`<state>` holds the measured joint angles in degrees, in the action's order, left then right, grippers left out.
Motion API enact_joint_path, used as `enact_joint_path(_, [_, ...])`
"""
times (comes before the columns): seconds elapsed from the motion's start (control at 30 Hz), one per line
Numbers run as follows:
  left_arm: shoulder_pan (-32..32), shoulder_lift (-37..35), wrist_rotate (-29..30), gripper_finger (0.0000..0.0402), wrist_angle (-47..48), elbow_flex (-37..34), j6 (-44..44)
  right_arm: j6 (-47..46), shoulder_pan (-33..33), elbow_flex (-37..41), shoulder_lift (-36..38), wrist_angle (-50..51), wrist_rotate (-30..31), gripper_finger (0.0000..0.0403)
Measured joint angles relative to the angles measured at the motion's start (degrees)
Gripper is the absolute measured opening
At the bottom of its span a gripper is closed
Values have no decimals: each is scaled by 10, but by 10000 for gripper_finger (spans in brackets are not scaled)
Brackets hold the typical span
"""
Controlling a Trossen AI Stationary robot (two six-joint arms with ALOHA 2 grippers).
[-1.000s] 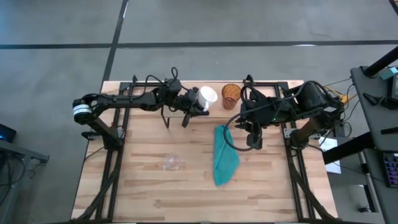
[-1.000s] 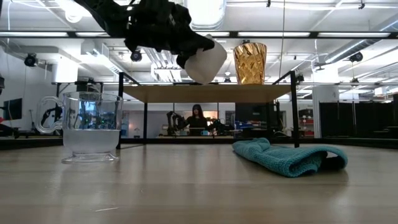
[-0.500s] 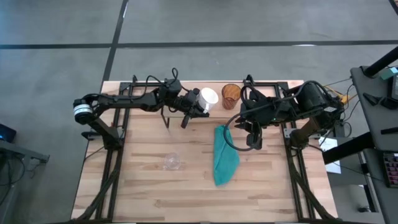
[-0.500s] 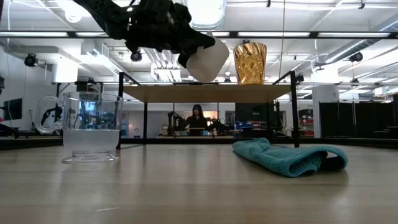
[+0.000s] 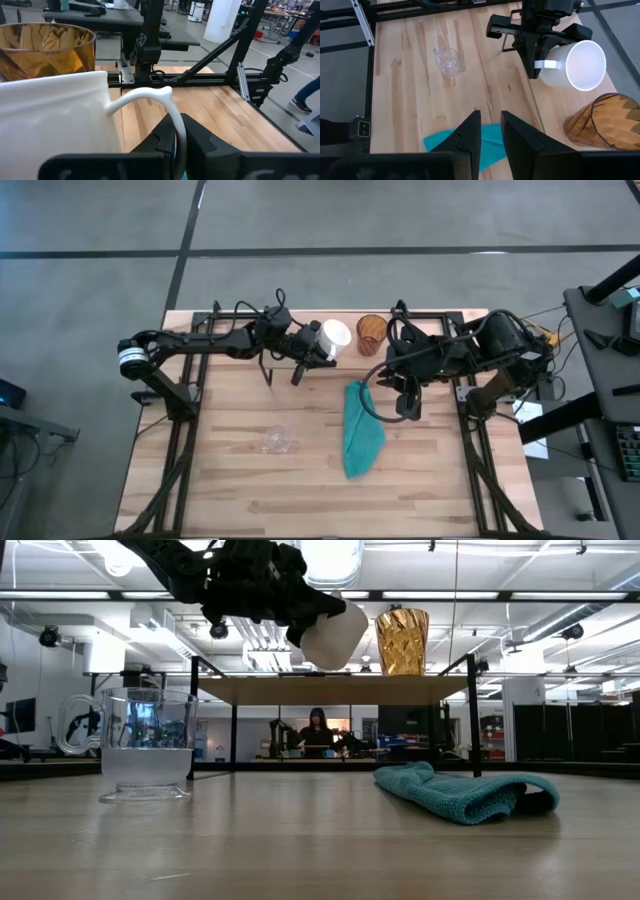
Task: Stack small to large cups/mugs on shelf
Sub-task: Put the white mug on the shelf
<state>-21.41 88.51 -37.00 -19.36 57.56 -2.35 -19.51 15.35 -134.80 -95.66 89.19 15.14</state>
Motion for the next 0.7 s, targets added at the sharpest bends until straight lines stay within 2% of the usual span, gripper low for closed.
enact_joint_path(0.1, [0,0,3,0,-8,-3,0,0,0,0,0,-1,0,68])
enact_joint_path(0.47, [0,0,18,0,-136,-73,31,0,0,0,0,-10,0,68])
enact_joint_path(0.7, [0,12,29,0,-155,-74,31,0,0,0,0,-12,0,68])
